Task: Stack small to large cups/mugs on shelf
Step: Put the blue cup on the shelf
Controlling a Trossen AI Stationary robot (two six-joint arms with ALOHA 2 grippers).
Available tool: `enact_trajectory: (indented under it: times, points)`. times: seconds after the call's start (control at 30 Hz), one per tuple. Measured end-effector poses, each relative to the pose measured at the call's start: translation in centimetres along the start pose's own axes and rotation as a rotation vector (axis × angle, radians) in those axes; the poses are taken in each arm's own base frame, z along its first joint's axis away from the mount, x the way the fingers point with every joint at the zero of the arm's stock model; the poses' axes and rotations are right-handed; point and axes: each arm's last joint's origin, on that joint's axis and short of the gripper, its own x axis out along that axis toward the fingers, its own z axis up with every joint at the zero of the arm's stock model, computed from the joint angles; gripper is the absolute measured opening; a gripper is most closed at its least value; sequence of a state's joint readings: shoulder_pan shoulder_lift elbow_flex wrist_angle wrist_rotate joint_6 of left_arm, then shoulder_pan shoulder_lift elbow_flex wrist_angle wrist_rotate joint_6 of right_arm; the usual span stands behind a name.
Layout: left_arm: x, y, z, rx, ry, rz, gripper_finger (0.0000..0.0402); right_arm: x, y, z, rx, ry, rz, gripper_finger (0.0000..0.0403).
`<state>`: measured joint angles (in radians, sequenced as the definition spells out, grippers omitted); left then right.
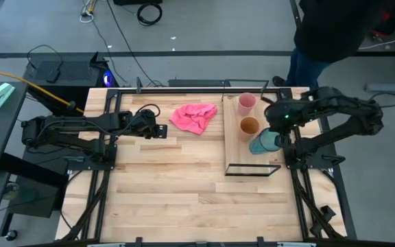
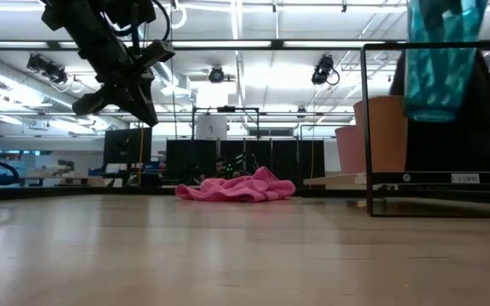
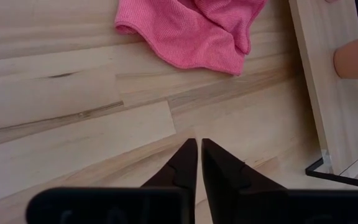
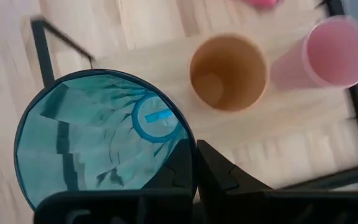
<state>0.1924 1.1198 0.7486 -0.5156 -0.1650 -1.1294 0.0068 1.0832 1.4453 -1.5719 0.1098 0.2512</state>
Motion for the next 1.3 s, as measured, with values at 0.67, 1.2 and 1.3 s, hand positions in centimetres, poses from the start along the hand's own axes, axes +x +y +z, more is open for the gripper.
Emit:
enact_trajectory:
  times: [0.67,1.2,1.3]
  points:
    - [0.0,0.0,0.0,-0.003,0.0,0.0,0.0026,5.7,1.0,0.7,-0.029,0.044,0.066,0.0007]
    - [0.0,0.0,0.0,-0.005,0.0,-0.001,0.0032,7.7,1.7,2.3,-0.078,0.092,0.056,0.0007]
    - [0.0,0.0,0.0,-0.004,0.0,-0.001,0.0027,7.7,1.7,2.3,-0.078,0.092,0.056,0.0007]
